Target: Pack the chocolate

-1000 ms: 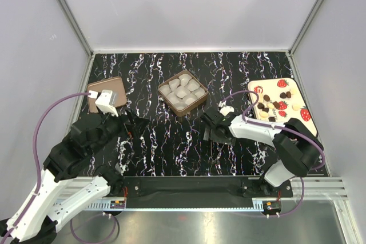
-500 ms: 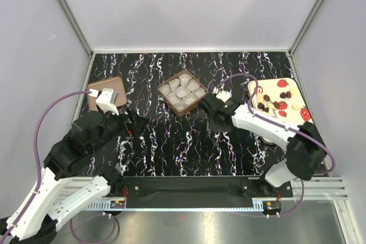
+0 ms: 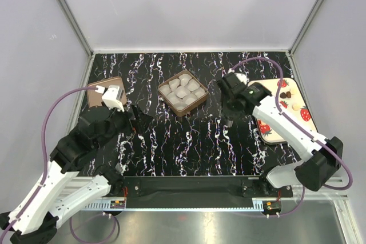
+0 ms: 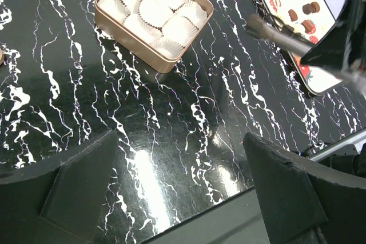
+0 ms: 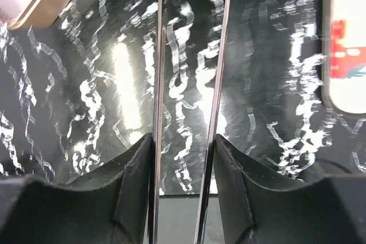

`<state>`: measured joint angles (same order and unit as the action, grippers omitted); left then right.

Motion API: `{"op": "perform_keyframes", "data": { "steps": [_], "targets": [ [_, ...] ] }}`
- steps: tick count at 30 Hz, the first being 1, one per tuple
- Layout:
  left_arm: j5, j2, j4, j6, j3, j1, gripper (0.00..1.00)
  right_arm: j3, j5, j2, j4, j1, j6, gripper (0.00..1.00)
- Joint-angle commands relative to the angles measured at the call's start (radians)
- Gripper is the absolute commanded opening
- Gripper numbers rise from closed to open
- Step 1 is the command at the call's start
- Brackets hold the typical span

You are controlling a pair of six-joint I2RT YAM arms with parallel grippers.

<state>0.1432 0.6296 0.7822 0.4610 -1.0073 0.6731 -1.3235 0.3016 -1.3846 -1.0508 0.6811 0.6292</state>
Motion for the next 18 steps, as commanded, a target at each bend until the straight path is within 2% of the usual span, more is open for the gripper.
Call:
{"op": "perform_keyframes", "data": {
  "steps": [1, 3, 9, 13, 18],
  "targets": [
    [-0.011, 0.002, -0.077, -0.007, 0.022, -0.001, 0.99, -0.077, -0.035, 0.065, -0.04, -0.129, -0.08, 0.5],
    [-0.02, 0.001, -0.1, -0.002, 0.042, -0.001, 0.99, -0.106, -0.035, 0.084, -0.057, -0.223, -0.106, 0.5],
    [-0.086, 0.028, -0.158, 0.008, 0.13, -0.001, 0.99, -0.106, -0.045, 0.058, -0.032, -0.402, -0.164, 0.48],
    [-0.077, 0.039, -0.149, -0.018, 0.148, -0.001, 0.99, -0.085, -0.126, 0.015, 0.038, -0.541, -0.192, 0.43],
    [-0.051, 0.019, -0.15, -0.035, 0.174, -0.001, 0.99, -0.08, -0.209, -0.054, 0.094, -0.64, -0.238, 0.4]
  ]
}}
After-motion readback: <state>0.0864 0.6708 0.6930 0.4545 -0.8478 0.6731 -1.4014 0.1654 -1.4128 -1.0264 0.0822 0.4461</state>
